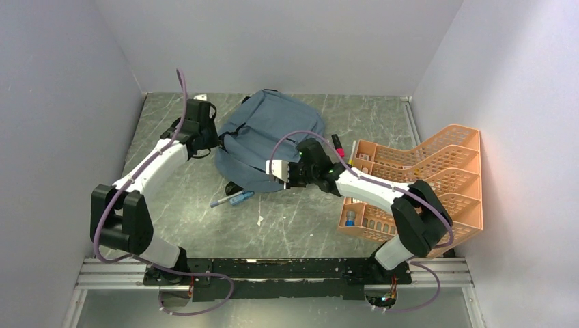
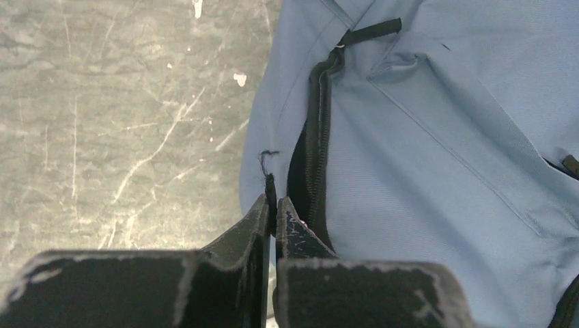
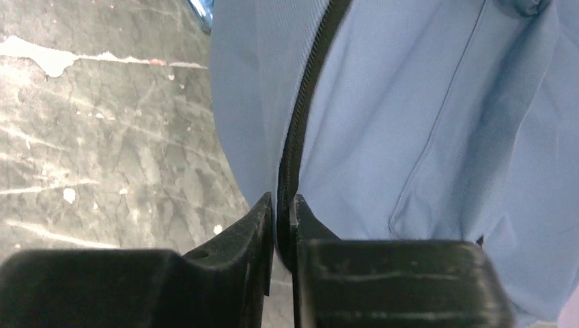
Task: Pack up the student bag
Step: Zip the student bag at the center of the board.
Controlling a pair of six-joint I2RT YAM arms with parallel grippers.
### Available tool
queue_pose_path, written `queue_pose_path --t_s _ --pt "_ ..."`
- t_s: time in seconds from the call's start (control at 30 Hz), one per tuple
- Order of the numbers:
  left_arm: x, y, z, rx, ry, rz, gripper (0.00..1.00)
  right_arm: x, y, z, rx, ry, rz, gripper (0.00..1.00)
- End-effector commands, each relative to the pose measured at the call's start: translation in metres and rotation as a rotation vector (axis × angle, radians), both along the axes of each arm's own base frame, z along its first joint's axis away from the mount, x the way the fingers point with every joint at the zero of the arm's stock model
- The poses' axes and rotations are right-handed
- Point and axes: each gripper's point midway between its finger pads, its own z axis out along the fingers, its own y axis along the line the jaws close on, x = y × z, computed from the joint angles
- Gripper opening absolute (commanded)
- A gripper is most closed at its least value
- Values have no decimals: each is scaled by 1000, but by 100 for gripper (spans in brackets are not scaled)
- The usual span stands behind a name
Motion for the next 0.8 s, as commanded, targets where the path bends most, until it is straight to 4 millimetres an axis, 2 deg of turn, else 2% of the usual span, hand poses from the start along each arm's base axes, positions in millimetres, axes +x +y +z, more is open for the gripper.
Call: queue_pose_path --t_s 0.0,0.2,0.37,0.47,0.57,0.77 --pt "25 3 23 6 -129 -61 5 -12 -11 13 22 73 -32 20" --pt "27 -13 30 -37 -195 -156 5 -24 32 68 313 201 -3 39" --pt "23 -14 25 -42 -195 -166 5 -12 56 110 502 288 -97 47" --pt "21 -18 28 -58 -201 -179 5 5 69 129 599 309 -207 49" --pt "21 -17 31 -68 -212 -176 5 16 89 136 653 342 -295 51" --pt "21 -20 31 -105 -217 -189 5 30 132 123 667 320 -390 56"
